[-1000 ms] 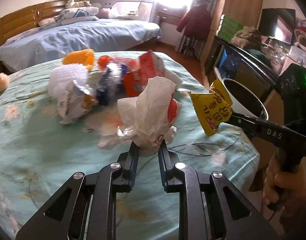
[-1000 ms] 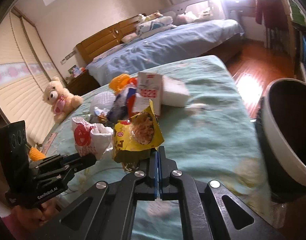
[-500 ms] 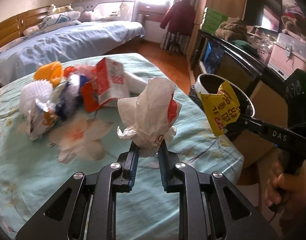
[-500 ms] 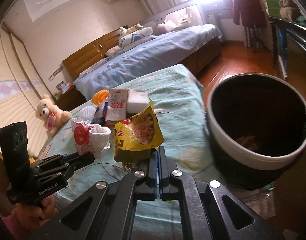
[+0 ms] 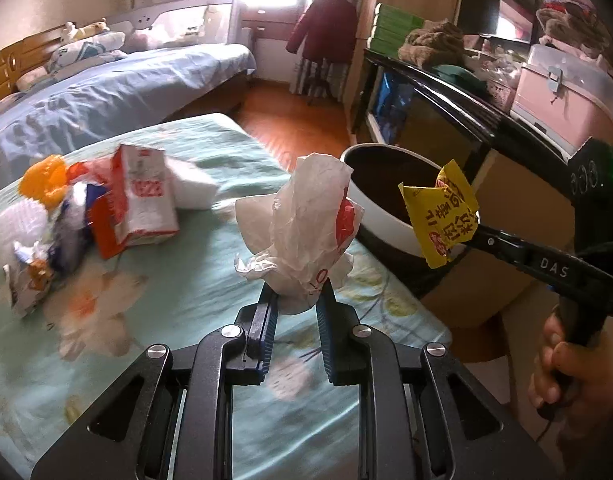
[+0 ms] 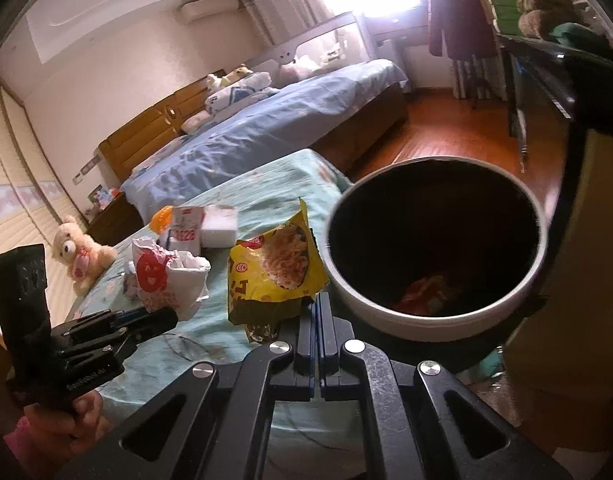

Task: Collect trash
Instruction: 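Carry the tissue bag and yellow wrapper over the trash bin with both tools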

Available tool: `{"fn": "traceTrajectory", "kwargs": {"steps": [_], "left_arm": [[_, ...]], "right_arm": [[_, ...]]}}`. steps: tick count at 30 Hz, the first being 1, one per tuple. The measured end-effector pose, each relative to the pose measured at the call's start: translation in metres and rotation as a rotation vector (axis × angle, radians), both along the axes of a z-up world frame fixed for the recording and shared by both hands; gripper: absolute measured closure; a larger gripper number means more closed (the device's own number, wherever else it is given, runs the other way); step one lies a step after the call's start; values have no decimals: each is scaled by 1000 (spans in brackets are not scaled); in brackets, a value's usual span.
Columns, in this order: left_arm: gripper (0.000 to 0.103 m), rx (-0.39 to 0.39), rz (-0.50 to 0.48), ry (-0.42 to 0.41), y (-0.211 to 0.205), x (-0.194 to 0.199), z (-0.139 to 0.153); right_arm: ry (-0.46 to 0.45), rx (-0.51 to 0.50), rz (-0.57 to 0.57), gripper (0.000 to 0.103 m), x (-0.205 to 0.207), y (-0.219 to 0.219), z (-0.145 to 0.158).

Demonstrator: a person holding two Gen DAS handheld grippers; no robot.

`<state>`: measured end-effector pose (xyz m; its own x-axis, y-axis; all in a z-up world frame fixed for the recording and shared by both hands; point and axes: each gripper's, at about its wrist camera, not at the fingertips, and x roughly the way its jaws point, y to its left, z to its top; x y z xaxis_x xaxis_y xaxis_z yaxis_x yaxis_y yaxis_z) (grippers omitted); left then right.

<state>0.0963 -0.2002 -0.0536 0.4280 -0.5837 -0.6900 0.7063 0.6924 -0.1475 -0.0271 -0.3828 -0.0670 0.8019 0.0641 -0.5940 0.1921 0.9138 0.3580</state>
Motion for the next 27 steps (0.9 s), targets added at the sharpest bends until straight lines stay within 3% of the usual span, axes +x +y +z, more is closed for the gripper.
{"fn": "traceTrajectory", "kwargs": {"steps": [27], "left_arm": [[85, 17, -135, -2, -105, 4, 15]], "right_arm": [[45, -50, -172, 103, -8, -78, -3]]}}
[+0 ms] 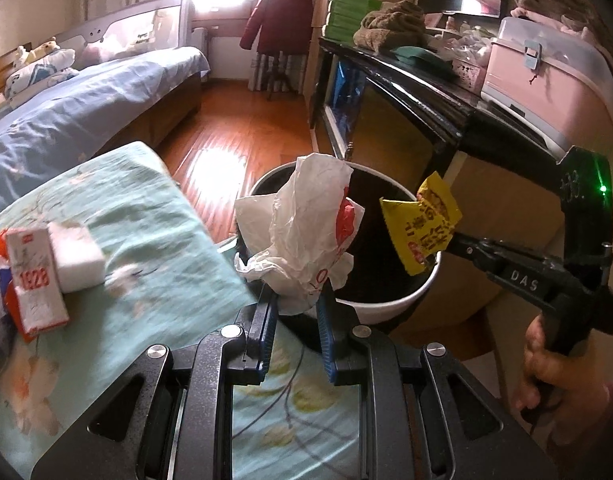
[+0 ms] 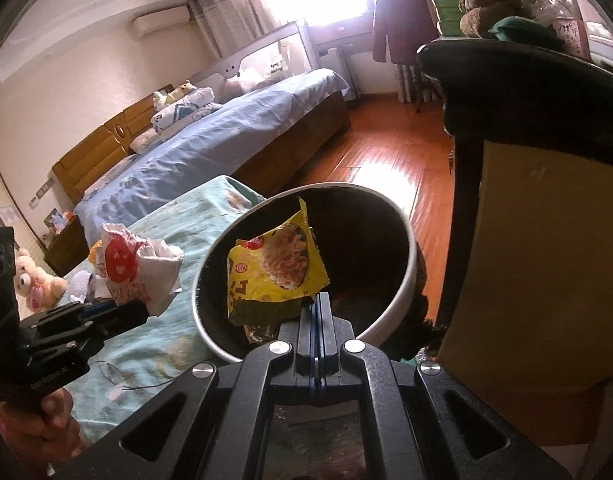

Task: Collect trash
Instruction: 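Carry the tissue bag and yellow wrapper over the trash bin with both tools, then open both tools to drop the tissue bag and wrapper into the bin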

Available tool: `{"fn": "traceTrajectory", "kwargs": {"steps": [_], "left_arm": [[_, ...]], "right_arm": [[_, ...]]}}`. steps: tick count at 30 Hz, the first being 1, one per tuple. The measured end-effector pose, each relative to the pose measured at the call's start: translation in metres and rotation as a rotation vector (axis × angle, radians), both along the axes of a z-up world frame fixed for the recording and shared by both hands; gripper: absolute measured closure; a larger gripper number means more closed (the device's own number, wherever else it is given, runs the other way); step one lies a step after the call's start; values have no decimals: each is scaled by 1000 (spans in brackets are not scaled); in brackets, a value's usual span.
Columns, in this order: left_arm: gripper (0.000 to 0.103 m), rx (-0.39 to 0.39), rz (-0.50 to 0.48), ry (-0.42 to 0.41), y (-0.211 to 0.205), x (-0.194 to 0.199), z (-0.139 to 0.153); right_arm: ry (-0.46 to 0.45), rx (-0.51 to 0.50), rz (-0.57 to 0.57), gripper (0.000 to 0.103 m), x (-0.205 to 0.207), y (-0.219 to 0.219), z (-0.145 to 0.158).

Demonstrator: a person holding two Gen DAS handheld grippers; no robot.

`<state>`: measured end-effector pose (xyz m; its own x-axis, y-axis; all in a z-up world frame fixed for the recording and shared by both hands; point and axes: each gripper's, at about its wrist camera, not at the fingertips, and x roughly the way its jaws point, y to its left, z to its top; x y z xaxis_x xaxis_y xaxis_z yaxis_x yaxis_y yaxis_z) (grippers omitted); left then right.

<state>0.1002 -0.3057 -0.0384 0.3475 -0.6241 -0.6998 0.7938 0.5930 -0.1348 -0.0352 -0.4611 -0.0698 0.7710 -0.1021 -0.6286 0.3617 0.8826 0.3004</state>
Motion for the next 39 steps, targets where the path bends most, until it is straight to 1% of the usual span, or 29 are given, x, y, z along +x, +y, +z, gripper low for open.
{"fn": "traceTrajectory", "kwargs": {"steps": [9, 14, 15, 16, 18, 19, 20, 21, 23, 24, 25, 26, 28, 30, 31, 32, 33, 34, 35, 36, 39], "left_arm": [[85, 20, -12, -3, -30, 9, -2], [85, 33, -13, 22, -39, 18, -10], [85, 35, -11, 29, -40, 19, -11], [84, 36, -11, 37, -42, 21, -13], [84, 40, -8, 51, -43, 24, -16], [82, 40, -3, 51, -43, 24, -17], [76, 37, 1, 50, -43, 25, -17], [73, 36, 2, 52, -44, 25, -17], [56, 25, 7, 52, -43, 25, -15], [52, 18, 9, 53, -43, 25, -14], [47, 9, 10, 54, -41, 24, -13], [47, 4, 11, 55, -40, 24, -13], [47, 2, 15, 58, -36, 23, -13], [47, -2, 22, 59, -30, 22, -14], [47, -6, 29, 61, -25, 21, -14], [46, -11, 39, 64, -18, 20, -13], [45, -14, 47, 66, -13, 20, -13], [41, -13, 65, 59, -4, 18, -13], [38, -16, 76, 49, 3, 17, -13], [38, -22, 87, 38, 10, 15, -12], [36, -43, 133, 5, 37, 13, -7]], "right_arm": [[24, -10, -17, 103, 11, -14, -2], [39, -7, -20, 101, 17, -22, -4], [41, -6, -22, 100, 18, -23, -5], [44, -4, -22, 98, 18, -25, -6], [54, -7, -27, 97, 22, -27, -7], [57, -5, -29, 97, 23, -27, -8], [59, -3, -29, 97, 24, -27, -8], [63, -2, -31, 97, 24, -28, -9], [66, 5, -37, 96, 25, -28, -10], [64, 7, -38, 95, 25, -29, -9], [61, 8, -40, 92, 24, -28, -9], [60, 7, -43, 87, 23, -28, -8], [52, 10, -38, 68, 22, -25, -6], [43, 7, -35, 63, 20, -21, -4], [40, 8, -33, 62, 20, -19, -3], [33, 14, -29, 60, 19, -16, -1], [29, 19, -27, 50, 19, -15, -1], [23, 26, -22, 37, 18, -11, 0], [16, 32, -16, 32, 19, -9, 0], [4, 34, -6, 30, 18, -3, 1], [-12, 34, 16, 28, 19, 12, 4]]}}
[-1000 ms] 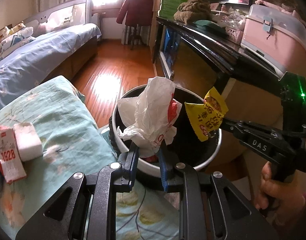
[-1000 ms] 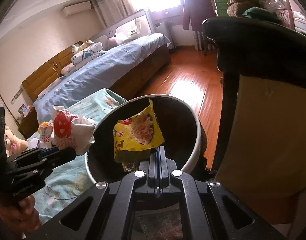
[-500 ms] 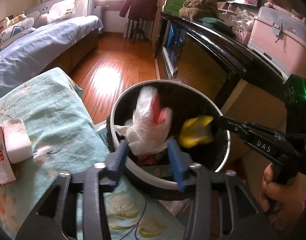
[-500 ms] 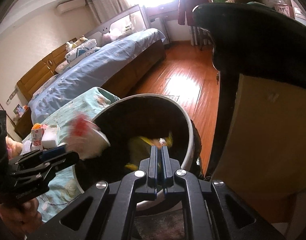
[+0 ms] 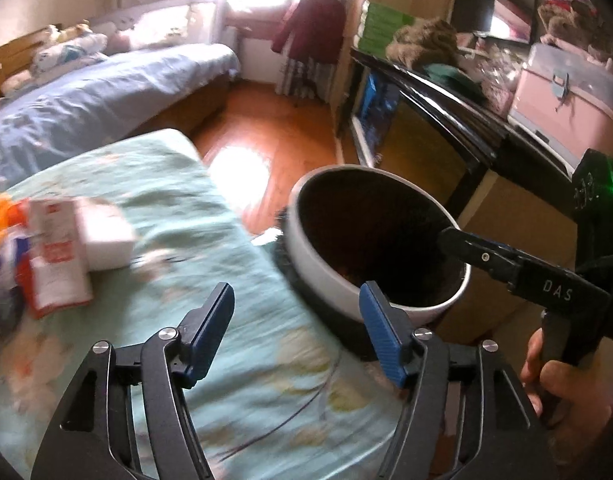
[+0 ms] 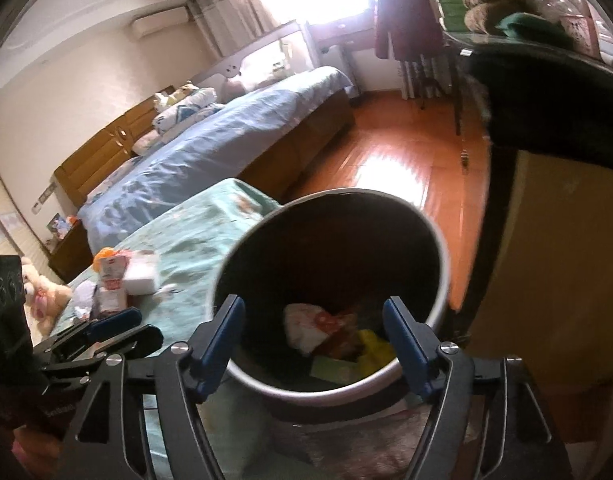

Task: Collect trash
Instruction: 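Open both tools to drop the tissue bag and wrapper into the bin, then grasp the white crumpled wrapper with the left tool while the right tool grasps the white milk carton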

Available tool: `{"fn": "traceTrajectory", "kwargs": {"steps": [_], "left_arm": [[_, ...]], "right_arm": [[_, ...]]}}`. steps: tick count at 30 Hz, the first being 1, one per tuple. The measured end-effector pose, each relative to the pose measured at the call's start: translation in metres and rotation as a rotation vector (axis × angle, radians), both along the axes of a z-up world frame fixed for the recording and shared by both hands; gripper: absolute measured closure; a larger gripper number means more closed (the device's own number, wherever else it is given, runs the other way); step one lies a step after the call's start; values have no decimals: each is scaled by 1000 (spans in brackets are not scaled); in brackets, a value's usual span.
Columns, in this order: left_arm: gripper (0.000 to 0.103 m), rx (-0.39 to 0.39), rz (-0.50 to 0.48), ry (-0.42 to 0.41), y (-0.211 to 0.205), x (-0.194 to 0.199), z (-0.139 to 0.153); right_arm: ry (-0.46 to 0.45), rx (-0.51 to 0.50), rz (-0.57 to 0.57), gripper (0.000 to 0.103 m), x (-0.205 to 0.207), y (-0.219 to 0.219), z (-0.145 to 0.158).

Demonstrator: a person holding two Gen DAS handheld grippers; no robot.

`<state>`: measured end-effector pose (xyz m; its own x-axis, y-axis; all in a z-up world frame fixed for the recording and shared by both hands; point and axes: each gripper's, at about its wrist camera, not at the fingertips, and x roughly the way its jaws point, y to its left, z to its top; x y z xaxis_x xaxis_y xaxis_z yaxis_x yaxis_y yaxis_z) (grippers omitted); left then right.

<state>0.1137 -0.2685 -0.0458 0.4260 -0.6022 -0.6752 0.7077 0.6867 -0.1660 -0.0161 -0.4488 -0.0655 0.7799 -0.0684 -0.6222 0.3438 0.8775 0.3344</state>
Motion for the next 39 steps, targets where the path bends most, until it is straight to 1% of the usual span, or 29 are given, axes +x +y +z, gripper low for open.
{"fn": "traceTrajectory", "kwargs": {"steps": [1, 4, 9, 12, 15, 18, 19, 22, 24, 26, 28, 32, 39], "left_arm": [[35, -4, 27, -19, 12, 0, 2], [27, 1, 104, -55, 40, 2, 5], [24, -3, 211, -82, 84, 9, 7], [20, 10, 282, -95, 109, 14, 4], [19, 17, 341, -111, 135, 17, 1], [16, 27, 382, -120, 152, 18, -2], [13, 37, 402, -128, 160, 19, -4], [12, 47, 453, -157, 178, 20, -7], [12, 41, 475, -151, 188, 21, -9], [12, 30, 497, -129, 202, 24, -11], [12, 36, 514, -116, 214, 25, -14], [12, 60, 551, -120, 229, 28, -17], [12, 55, 592, -104, 253, 37, -17]], "right_arm": [[-8, 5, 11, 26, 1, 6, 1], [-22, 12, 41, 24, 7, 21, 4], [-25, 24, 96, 21, 17, 48, 5], [-31, 42, 122, 17, 21, 63, 5], [-32, 51, 147, 16, 25, 77, 3], [-30, 61, 175, 13, 31, 92, 2], [-28, 66, 184, 13, 33, 97, 1], [-23, 77, 219, 13, 40, 114, -1], [-20, 76, 241, 13, 45, 124, -2], [-16, 75, 265, 13, 50, 136, -2], [-9, 77, 284, 13, 56, 145, -4], [-4, 85, 320, 13, 68, 164, -6], [11, 92, 378, 13, 92, 191, -12]]}}
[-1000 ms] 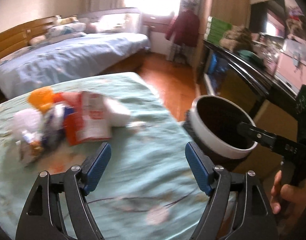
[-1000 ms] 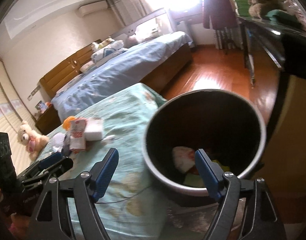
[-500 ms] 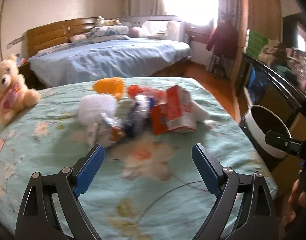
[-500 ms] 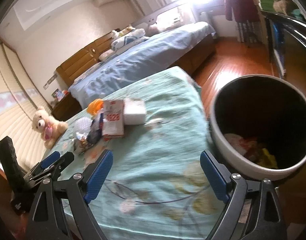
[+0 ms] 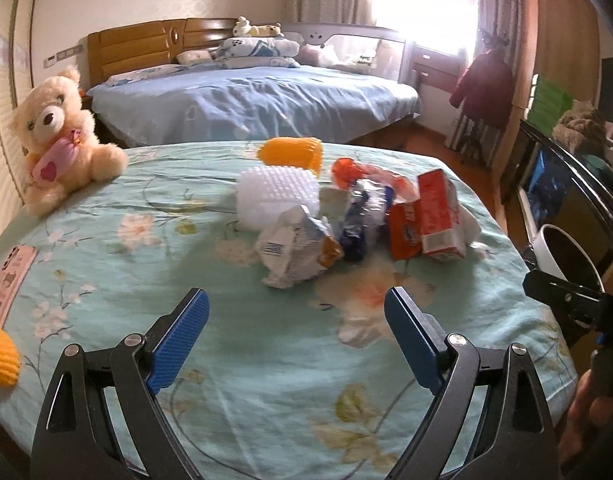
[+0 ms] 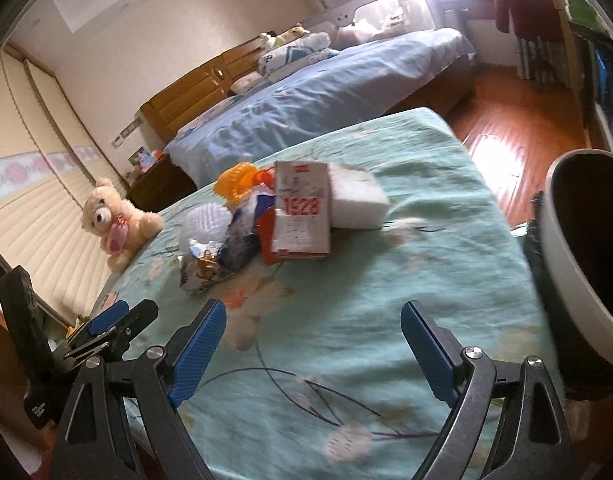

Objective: Collect trash

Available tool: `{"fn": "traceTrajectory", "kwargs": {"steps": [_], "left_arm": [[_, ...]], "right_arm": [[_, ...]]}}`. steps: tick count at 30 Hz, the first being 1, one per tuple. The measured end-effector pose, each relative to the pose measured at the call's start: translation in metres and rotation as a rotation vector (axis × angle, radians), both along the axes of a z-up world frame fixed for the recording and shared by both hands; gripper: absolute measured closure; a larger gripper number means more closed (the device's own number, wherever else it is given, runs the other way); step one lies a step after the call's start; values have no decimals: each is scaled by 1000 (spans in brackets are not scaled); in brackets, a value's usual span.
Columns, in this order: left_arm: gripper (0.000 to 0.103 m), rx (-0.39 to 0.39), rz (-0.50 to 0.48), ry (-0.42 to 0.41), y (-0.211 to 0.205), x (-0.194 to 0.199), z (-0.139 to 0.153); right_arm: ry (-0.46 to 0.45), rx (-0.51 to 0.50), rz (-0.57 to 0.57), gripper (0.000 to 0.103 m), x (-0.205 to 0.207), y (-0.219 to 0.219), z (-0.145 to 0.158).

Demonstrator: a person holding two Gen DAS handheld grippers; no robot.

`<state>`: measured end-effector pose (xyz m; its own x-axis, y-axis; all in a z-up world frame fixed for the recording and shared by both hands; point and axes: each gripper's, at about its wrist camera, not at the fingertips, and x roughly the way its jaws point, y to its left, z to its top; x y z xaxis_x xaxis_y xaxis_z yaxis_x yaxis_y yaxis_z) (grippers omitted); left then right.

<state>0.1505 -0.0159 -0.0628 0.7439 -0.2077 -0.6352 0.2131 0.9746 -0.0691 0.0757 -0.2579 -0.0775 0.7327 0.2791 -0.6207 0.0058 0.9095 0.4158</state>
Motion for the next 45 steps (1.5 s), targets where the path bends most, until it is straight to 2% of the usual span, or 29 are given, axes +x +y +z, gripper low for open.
{"fn": "traceTrajectory", "kwargs": {"steps": [10, 20, 26, 28, 29, 30, 31, 32, 34, 39, 45], "left_arm": [[12, -26, 18, 26, 13, 22, -5], [12, -48, -2, 84, 13, 54, -17], [14, -45, -36, 101, 5, 75, -24], [20, -41, -54, 123, 2, 83, -28], [30, -44, -65, 135, 1, 86, -30], [37, -49, -77, 148, 0, 88, -32], [52, -53, -98, 165, -3, 89, -35], [60, -54, -111, 171, -4, 89, -36], [67, -46, -122, 157, -7, 85, -35], [73, -56, -148, 129, -9, 67, -29], [73, -83, -176, 125, -15, 40, -21]], "right_arm": [[5, -24, 35, 13, 29, 17, -5], [33, 2, 40, 14, 62, 15, -17], [48, 6, 46, 19, 83, 17, -24], [58, 16, 48, 27, 89, 18, -27], [63, 21, 50, 32, 93, 18, -29], [68, 18, 50, 48, 93, 19, -30], [77, 9, 47, 54, 94, 20, -32], [81, 4, 47, 54, 94, 20, -32], [67, -4, 58, 54, 89, 22, -31], [42, -17, 81, 54, 67, 23, -25], [22, -8, 70, 54, 36, 11, -16]]}}
